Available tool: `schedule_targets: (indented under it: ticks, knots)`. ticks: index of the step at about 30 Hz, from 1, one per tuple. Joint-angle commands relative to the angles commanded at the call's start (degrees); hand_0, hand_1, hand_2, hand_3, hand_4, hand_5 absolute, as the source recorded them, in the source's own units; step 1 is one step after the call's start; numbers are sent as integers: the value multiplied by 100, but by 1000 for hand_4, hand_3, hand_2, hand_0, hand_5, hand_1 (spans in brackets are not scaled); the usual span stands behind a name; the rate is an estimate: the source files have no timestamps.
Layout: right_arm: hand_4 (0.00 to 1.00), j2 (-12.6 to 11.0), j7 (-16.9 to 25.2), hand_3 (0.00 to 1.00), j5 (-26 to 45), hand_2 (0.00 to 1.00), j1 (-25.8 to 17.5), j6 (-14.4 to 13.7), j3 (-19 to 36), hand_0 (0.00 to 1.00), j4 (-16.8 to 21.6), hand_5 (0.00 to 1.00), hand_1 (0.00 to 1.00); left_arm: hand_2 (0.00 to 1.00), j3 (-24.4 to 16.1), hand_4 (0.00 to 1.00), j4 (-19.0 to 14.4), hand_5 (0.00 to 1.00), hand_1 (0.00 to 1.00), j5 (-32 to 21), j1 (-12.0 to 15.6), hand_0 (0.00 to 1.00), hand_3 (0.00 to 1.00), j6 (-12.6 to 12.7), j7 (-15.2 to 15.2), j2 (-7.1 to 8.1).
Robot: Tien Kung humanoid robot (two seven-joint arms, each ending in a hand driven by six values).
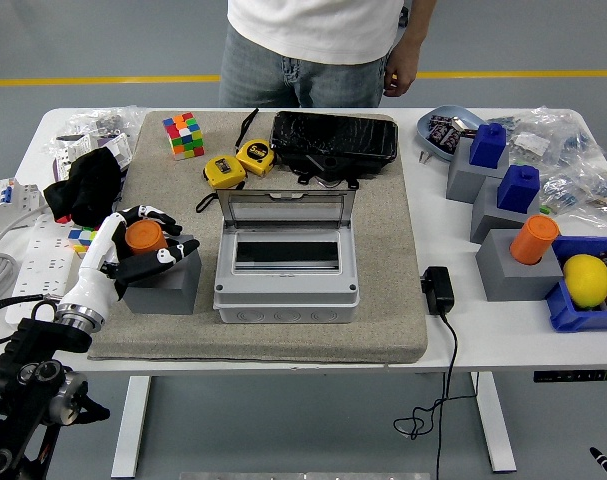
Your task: Fetch the battery,place it into the box,close the lid of the box
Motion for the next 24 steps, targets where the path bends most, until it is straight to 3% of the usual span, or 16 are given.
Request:
schedule_targets:
  ticks: [1,2,7,8,13,14,19,20,24]
  knots:
    - [998,1,0,774,1,766,-2,1,0,828,-2,998,803,346,5,998,5,2,434,-13,1,252,357,9,-2,1]
    - [998,1,0,774,1,766,-3,1,0,827,-2,998,803,279,10,998,6,2,318,-15,1,189,278,21,-3,2]
    - [998,-2,1,774,-1,766,3,0,7,827,-5,998,803,279,35,998,14,2,318,-1,-15,189,278,121,-24,6]
    - [998,-3,2,774,-1,766,5,0,8,825,-5,998,803,195,40,998,19,2,191,-1,-20,129,211,138,-31,7]
    - [998,-4,3,774,-4,766,6,1,24,825,-8,998,803,195,73,998,36,2,191,12,-39,129,211,214,-58,6]
    - [998,-3,3,774,-3,765,6,1,25,826,-9,998,802,152,78,998,39,2,139,16,-42,83,148,225,-61,5]
    - [998,-1,3,774,-19,765,12,4,48,826,-6,998,802,152,102,998,68,2,139,32,-73,83,148,341,-88,8]
    - [998,-1,3,774,-21,766,13,5,53,826,-6,998,802,107,105,998,73,2,72,27,-78,61,119,361,-95,7]
    - [998,-1,3,774,-25,766,17,4,61,826,-9,998,802,107,135,998,89,2,72,-9,-97,61,119,436,-119,10]
